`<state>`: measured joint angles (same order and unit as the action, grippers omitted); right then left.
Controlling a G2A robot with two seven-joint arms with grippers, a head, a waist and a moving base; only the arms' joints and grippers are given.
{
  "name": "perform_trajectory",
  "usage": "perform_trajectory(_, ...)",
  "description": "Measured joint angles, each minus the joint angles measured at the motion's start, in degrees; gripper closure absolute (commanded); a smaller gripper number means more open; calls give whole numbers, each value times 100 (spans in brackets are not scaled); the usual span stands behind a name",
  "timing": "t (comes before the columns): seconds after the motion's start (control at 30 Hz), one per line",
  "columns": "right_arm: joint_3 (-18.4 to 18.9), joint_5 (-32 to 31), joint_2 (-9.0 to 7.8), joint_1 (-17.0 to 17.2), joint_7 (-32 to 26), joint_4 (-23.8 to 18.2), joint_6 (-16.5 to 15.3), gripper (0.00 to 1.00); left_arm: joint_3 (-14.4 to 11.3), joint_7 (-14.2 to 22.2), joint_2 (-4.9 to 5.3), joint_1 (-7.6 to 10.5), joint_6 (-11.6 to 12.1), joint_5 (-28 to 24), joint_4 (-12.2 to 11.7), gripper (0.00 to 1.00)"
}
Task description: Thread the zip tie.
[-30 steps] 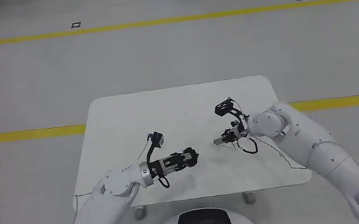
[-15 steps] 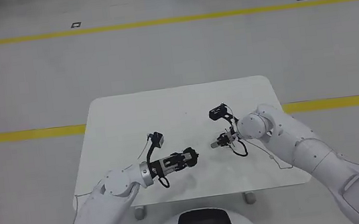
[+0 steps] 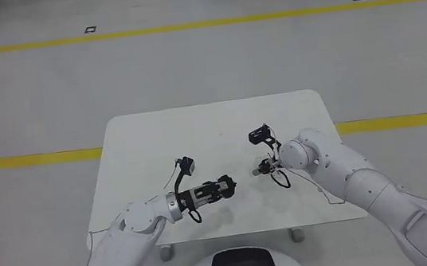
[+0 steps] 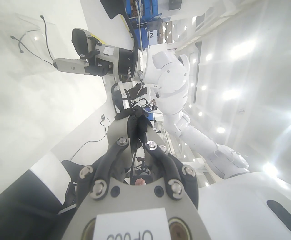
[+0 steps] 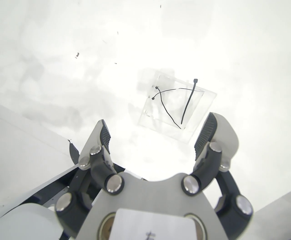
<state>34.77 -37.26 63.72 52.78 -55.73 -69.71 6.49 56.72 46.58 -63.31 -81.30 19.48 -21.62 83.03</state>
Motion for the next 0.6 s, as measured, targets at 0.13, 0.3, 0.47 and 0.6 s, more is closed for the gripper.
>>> perform_trajectory(0.13,-31,-61,58,5,-45,28,179,0,0,0,0,0,0,0,0,100)
perform_trajectory(0.3,-55,-142,80,-12,-38,51,180,0,0,0,0,0,0,0,0,100)
perform_trajectory(0.47,-52,-145,80,1,-21,51,179,0,0,0,0,0,0,0,0,100)
perform_trajectory(0.6,-47,-363,89,100,159,9,260,0,0,0,0,0,0,0,0,100)
